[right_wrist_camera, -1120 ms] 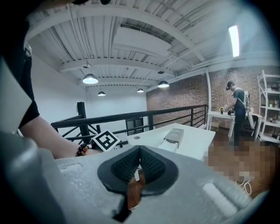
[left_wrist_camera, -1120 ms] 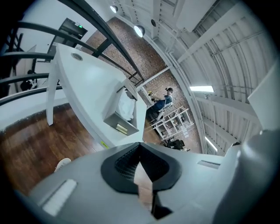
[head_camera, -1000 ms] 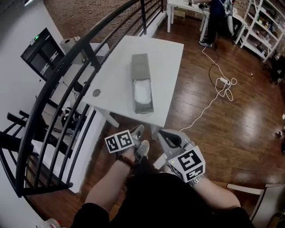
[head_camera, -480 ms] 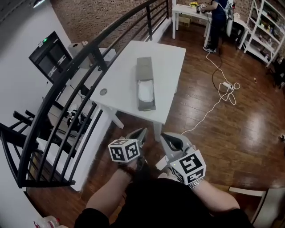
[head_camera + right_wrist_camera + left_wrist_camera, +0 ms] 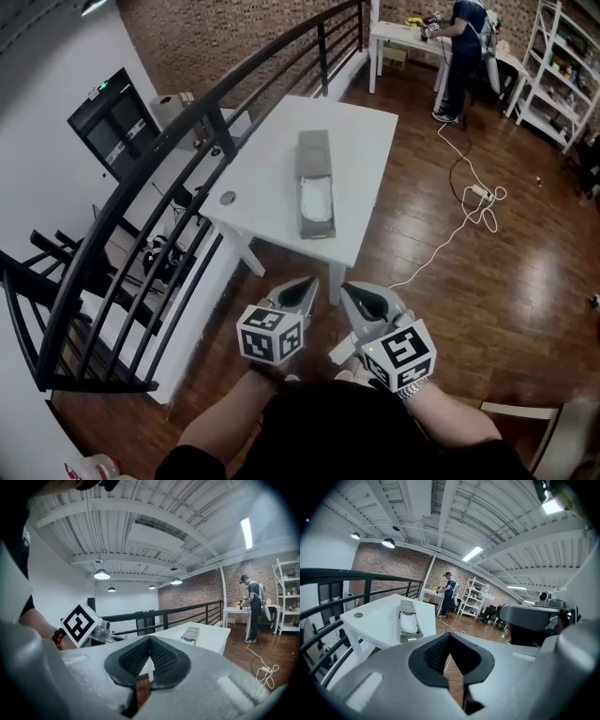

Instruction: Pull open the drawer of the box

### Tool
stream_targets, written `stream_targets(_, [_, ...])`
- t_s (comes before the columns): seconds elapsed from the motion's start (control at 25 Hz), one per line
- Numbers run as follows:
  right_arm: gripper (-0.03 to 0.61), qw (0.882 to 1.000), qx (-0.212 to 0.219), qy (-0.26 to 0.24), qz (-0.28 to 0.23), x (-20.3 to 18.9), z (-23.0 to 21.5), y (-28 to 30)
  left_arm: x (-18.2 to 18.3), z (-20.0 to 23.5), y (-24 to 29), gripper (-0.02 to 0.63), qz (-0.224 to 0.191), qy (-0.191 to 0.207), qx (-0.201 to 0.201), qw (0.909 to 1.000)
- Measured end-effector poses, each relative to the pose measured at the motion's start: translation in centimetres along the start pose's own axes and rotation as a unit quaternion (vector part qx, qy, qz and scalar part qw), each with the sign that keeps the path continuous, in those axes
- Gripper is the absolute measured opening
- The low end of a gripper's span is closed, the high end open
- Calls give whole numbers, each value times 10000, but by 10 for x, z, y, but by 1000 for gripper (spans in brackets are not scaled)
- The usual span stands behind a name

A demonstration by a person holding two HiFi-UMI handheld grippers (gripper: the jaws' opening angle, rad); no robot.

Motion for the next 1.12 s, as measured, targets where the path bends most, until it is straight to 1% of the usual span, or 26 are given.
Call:
stream_targets(0.16, [-8, 9999, -131, 35, -61, 5, 3, 2, 9, -10, -8, 11, -15, 511, -151, 9986])
stream_targets(0.44, [-8, 9995, -289, 96, -128, 10, 23, 8, 12, -14, -32, 11, -8, 977, -351, 9946])
stream_targets(0.68, [-8, 9993, -348, 53, -121, 11, 38, 7, 14, -16, -47, 11, -71, 1118, -428, 9928])
stream_targets(1.12, [-8, 9988, -465, -8, -146, 15, 49, 6, 18, -13, -57, 12, -181, 1121, -491, 9923])
Point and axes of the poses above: the fingertips, and each gripper's own axes: y forward along the fingers, z to its left, x out of its top, the point moved 1 cm from there along -y, backward along the fingers, and after that the axes turned 4 degrees about y, right-handed, at the moved point
